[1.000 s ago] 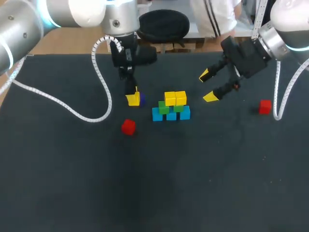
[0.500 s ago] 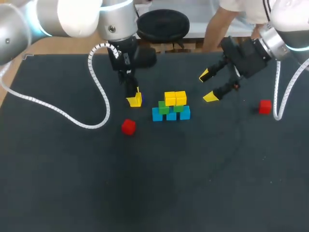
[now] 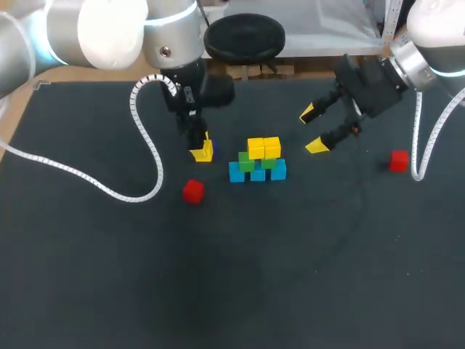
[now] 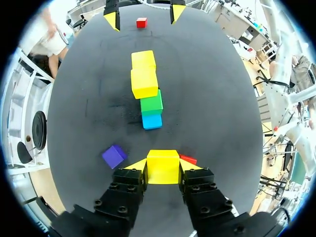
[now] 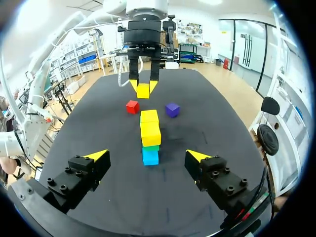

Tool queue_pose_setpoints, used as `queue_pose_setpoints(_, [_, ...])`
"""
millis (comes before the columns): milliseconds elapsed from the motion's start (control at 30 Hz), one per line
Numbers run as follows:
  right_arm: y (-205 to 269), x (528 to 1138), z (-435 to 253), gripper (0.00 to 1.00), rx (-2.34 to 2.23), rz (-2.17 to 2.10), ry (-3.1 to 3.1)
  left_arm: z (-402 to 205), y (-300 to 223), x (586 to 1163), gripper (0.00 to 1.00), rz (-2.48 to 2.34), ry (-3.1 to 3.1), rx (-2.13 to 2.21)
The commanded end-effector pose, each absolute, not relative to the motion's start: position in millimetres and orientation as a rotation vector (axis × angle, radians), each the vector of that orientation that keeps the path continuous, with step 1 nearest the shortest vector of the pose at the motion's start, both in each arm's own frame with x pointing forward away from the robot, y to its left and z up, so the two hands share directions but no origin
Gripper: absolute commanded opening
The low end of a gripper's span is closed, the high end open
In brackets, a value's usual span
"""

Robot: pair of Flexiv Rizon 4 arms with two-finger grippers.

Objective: Place the blue cubes, place green cubes on the blue cubes, place the yellow cubes on the green cubes, then place the red cubes on the yellow cubes, and place purple cube on the red cubes.

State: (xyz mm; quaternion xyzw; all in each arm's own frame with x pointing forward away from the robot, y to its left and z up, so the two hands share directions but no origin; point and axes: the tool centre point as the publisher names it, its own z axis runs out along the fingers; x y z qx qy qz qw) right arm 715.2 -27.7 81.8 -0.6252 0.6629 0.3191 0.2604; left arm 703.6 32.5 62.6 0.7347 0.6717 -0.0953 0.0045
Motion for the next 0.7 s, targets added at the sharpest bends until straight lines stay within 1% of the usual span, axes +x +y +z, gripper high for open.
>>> queue_pose_setpoints(33, [-28.0, 714.3, 82.0, 1.0, -1.692, 0.863, 1.794, 62.7, 33.7, 701.6, 0.0, -0.294, 2.102, 2.297])
queue_pose_setpoints(533, [-28.0, 714.3, 82.0, 1.0, -1.692, 0.863, 1.794, 62.7, 33.7, 701.6, 0.0, -0.294, 2.102, 2.297])
queue_pose_setpoints(700, [-28.0, 714.3, 82.0, 1.0, -1.692, 0.863, 1.794, 78.8, 11.4, 697.6, 0.0, -0.187, 2.136, 2.26])
